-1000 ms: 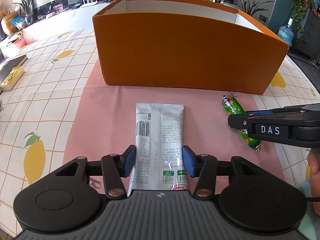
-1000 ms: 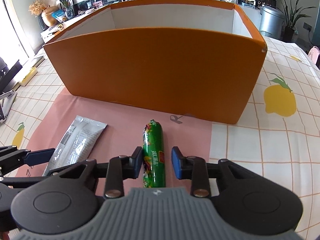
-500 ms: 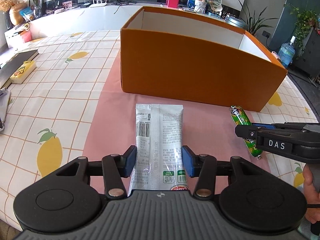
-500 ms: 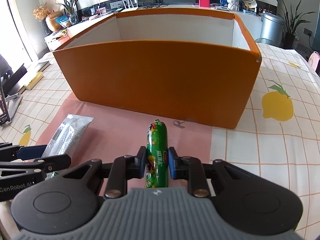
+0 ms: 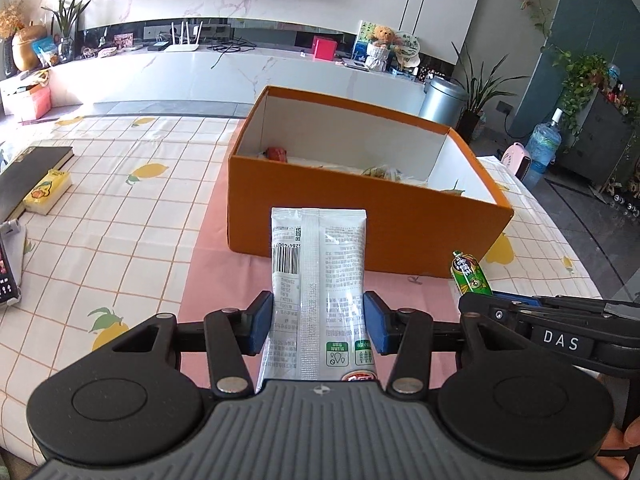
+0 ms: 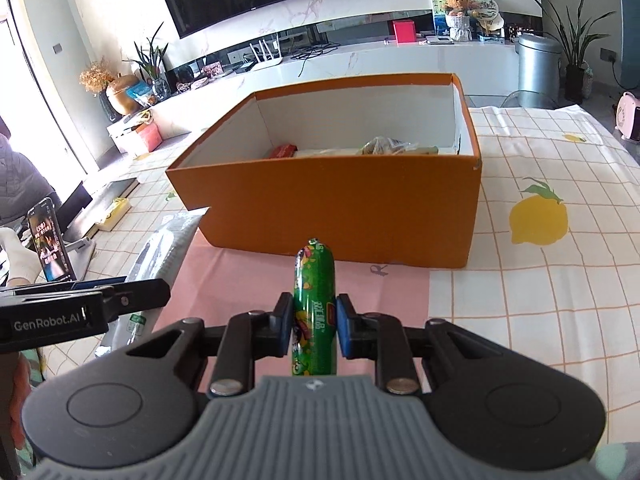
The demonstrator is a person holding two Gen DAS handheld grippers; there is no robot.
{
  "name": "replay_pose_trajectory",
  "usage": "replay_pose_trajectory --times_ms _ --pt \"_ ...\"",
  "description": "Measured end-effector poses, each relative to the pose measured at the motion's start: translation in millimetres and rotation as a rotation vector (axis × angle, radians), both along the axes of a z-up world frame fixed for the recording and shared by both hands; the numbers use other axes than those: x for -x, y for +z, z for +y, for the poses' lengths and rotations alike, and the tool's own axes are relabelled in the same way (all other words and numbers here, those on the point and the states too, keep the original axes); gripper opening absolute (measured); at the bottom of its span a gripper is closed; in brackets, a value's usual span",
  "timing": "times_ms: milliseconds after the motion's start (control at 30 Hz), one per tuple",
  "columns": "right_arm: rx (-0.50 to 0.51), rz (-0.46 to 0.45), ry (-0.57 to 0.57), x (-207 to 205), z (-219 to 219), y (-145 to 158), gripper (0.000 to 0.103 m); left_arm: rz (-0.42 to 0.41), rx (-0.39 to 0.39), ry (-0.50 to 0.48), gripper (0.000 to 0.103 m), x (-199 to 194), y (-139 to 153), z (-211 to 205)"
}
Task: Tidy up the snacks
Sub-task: 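Carry both items into the orange box and open both tools to release them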
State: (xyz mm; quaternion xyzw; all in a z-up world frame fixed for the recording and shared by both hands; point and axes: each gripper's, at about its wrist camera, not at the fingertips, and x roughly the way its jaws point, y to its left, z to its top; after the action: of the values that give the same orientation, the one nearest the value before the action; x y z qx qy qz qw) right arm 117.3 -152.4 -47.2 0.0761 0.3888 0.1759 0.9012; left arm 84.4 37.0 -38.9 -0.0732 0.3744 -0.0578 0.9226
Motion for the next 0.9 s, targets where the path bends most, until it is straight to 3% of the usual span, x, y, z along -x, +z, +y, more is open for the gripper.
replay_pose_trajectory --times_ms 233,533,733,900 --pt "-0.05 -0.03 0.002 -8.8 -13.8 38.0 0.019 -0.038 0.013 -0.056 0.055 -22.5 30.3 0.5" --pt "-0.099 -0.033 0.045 -67.8 -16.6 88.1 0.019 -0.033 0.005 -0.146 0.055 -84.5 67.1 -3.5" --pt "-0.087 0.016 0.058 -123.9 -6.2 92.3 0.019 0.002 -0.034 -0.19 0.055 -131.0 71.9 -9.2" --pt "-0.054 0.091 0.059 -169.9 2.6 69.8 0.019 0.086 -0.053 -0.212 0.055 -170.4 49.0 -12.6"
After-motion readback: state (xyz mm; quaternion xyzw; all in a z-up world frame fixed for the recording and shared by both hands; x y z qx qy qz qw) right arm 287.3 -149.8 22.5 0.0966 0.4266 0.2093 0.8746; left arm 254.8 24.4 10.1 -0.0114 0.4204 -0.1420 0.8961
